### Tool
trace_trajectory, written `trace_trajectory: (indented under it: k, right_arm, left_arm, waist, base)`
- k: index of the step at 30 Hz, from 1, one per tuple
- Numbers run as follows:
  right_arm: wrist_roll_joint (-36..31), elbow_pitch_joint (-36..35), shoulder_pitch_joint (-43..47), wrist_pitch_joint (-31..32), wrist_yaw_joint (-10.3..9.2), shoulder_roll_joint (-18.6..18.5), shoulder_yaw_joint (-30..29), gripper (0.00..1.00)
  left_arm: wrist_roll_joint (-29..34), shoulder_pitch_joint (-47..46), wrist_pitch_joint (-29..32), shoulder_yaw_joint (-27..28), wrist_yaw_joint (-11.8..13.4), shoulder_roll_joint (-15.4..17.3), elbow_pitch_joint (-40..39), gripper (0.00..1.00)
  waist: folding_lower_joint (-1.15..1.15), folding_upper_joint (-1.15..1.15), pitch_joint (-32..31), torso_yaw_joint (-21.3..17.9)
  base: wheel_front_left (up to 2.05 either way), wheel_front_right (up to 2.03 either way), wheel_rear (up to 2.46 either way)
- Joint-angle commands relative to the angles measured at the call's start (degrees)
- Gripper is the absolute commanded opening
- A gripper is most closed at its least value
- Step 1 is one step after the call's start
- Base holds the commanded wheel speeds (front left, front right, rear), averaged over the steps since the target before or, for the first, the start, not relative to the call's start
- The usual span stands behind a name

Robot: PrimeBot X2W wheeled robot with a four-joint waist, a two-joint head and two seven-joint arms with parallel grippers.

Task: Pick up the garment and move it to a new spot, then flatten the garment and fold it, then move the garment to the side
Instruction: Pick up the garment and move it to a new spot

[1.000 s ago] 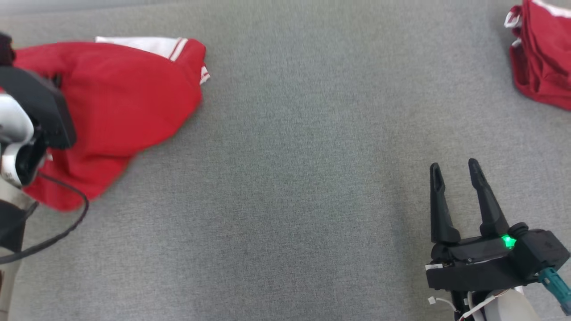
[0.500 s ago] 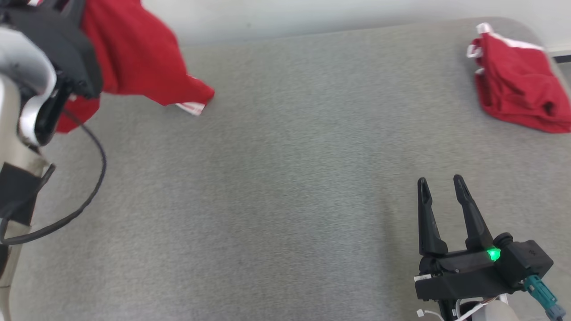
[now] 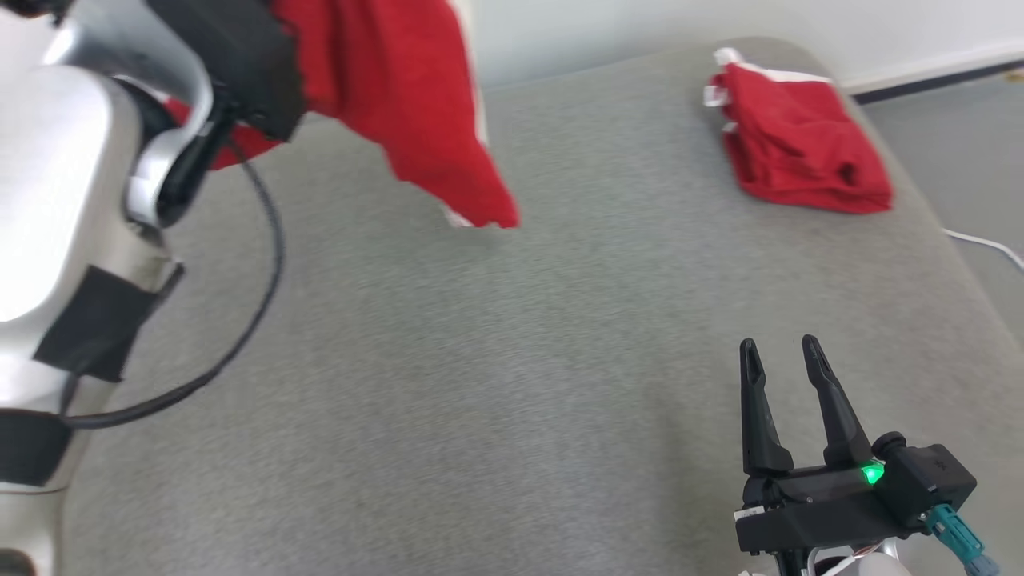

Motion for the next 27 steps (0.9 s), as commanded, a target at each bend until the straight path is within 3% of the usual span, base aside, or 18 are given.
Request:
trace_trajectory:
  k: [1, 9, 13, 27]
  right_arm:
    - [0.2, 0.1, 0.6, 0.0, -0.15, 0.3, 0.1, 1.00]
    - [0.3, 0.3, 1.2, 0.0, -0.15, 0.4, -0.1, 1.00]
    - [0.5, 0.0, 1.3, 0.0, -0.15, 0.5, -0.5, 1.00]
    - [0.5, 0.8, 1.1, 0.0, -0.15, 0.5, -0.1, 1.00]
  left_arm:
    - [-0.9, -0.9, -0.4, -0.4, 0.1, -0.8, -0.5, 0.00]
    - [-3.4, 1.5, -0.8, -3.8, 0.2, -3.3, -3.9, 0.00]
    - [-2.9, 4.0, -1.0, -4.7, 0.8, -2.5, -5.8, 0.00]
    - [-5.5, 25.0, -5.9, -4.5, 7.6, 1.2, -8.7, 0.00]
  waist:
    - [0.01, 0.00, -1.1, -3.3]
    - [0.01, 0.00, -1.1, -7.1]
    - [0.01, 0.00, -0.5, -7.1]
    - [0.01, 0.00, 0.7, -3.7]
  base:
    - [0.00, 0.00, 0.00]
    - [0.00, 0.00, 0.00]
    - [0.00, 0.00, 0.00]
    - [0.00, 0.00, 0.00]
